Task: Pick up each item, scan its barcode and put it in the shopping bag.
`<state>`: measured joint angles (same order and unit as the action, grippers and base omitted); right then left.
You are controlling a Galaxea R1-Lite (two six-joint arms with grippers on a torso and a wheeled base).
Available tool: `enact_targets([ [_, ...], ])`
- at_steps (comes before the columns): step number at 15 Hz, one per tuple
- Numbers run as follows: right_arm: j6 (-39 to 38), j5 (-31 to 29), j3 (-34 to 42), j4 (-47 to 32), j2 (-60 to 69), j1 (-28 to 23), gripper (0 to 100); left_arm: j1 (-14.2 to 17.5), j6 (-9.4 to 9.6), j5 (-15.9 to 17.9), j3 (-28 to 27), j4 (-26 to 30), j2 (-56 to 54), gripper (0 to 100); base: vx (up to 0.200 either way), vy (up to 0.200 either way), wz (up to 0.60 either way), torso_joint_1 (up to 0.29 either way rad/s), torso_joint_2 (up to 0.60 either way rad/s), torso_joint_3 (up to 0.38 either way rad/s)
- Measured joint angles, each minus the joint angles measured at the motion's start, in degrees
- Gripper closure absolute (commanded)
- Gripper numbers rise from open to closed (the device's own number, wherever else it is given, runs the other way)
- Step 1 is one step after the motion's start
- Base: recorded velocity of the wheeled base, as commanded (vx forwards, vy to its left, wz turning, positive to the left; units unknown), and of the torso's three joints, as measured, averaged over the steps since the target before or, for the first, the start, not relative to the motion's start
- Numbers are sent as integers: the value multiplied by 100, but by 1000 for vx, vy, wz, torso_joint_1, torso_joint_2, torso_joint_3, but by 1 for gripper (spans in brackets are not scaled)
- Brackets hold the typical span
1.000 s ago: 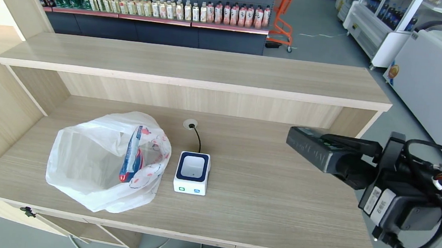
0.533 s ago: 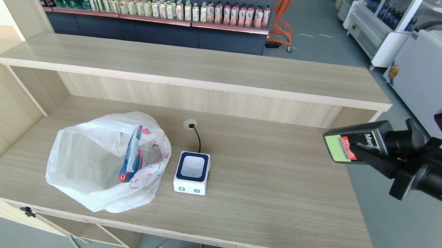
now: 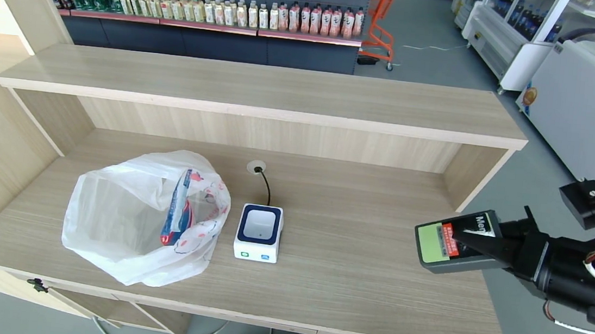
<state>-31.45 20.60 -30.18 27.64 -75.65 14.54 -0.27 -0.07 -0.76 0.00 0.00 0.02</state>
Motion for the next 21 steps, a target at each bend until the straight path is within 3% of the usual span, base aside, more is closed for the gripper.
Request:
enact_targets([
  [5,-385,4,0,-16,-37,255,100,0,-4,-2,0,0,0,0,0,0,0,0,0,0],
  [15,-480,-30,-21,9,-221,456,100,0,-35,0,0,0,0,0,0,200,0,2,1,1],
  [21,529,-137,-232,52,-929,380,100,0,-9,-2,0,0,0,0,0,167,0,0,2,3],
])
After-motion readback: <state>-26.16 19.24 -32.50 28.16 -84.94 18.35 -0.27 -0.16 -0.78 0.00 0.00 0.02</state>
